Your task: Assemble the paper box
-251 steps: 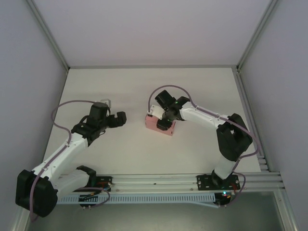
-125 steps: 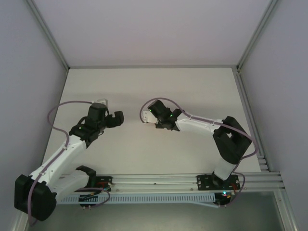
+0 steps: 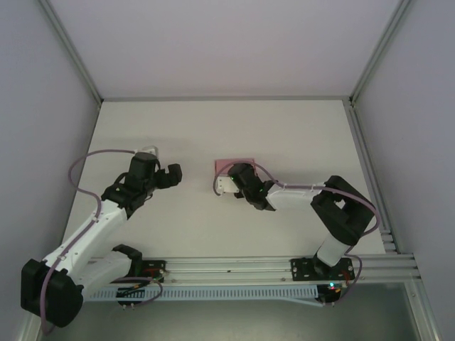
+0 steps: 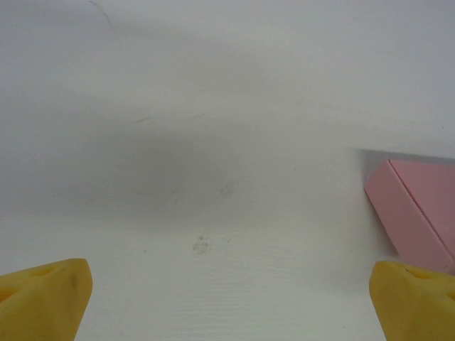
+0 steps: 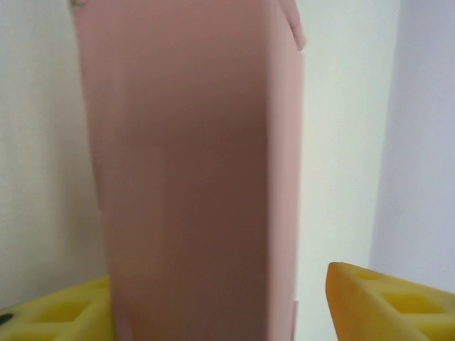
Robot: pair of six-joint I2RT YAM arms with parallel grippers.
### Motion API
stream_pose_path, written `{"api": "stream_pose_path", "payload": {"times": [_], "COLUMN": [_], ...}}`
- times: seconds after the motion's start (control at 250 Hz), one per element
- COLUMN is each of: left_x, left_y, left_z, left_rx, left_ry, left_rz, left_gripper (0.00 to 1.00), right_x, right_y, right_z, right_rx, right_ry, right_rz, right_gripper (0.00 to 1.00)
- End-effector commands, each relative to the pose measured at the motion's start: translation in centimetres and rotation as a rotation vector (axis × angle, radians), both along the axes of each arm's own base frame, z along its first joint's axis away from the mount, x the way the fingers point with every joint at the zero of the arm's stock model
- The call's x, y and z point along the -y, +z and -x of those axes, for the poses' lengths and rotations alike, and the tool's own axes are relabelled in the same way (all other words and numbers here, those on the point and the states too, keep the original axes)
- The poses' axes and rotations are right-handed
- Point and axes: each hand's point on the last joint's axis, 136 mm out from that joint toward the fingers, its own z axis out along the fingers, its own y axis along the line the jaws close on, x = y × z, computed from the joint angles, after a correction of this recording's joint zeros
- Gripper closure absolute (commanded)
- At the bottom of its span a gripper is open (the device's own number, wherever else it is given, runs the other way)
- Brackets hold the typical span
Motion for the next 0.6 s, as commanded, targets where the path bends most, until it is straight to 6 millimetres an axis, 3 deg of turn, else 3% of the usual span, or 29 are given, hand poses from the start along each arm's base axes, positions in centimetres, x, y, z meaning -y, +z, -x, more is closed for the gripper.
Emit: {"api": "stream_pose_path", "payload": {"times": [0.0, 0.132, 0.2, 0.244, 0.343, 0.499, 0.595], "left_x": [-0.5, -0.3, -0.2, -0.1, 0.2, 0.2, -0.1], "left_y": [1.3, 1.6, 1.8, 2.0, 3.0, 5.2, 6.8], "left_z": [-0.4, -0.7, -0.8, -1.0, -1.5, -2.8, -4.1], "left_rx": [0.035, 0.045, 0.047, 0.053, 0.076, 0.154, 0.237], "left_ry": [0.037, 0.029, 0.027, 0.027, 0.017, 0.016, 0.021], "left_rz": [0.007, 0.013, 0.014, 0.015, 0.02, -0.007, -0.04], "left_gripper": [0.0, 0.0, 0.0, 0.0, 0.0, 0.0, 0.0], "right_x": [0.0, -0.4, -0.6, -1.2, -1.9, -1.8, 1.6], "right_y": [0.4, 1.1, 1.9, 2.6, 4.8, 10.5, 16.1], "right_z": [1.2, 2.4, 3.0, 3.5, 4.1, 2.2, -1.2], "right_rx": [-0.077, -0.131, -0.173, -0.204, -0.242, -0.136, -0.02], "right_ry": [-0.026, -0.017, -0.028, -0.026, -0.034, -0.144, -0.373], "right_rz": [-0.025, -0.044, -0.068, -0.106, -0.16, -0.363, -0.625], "right_gripper": [0.28, 0.26, 0.17, 0.01, 0.0, 0.0, 0.0]}}
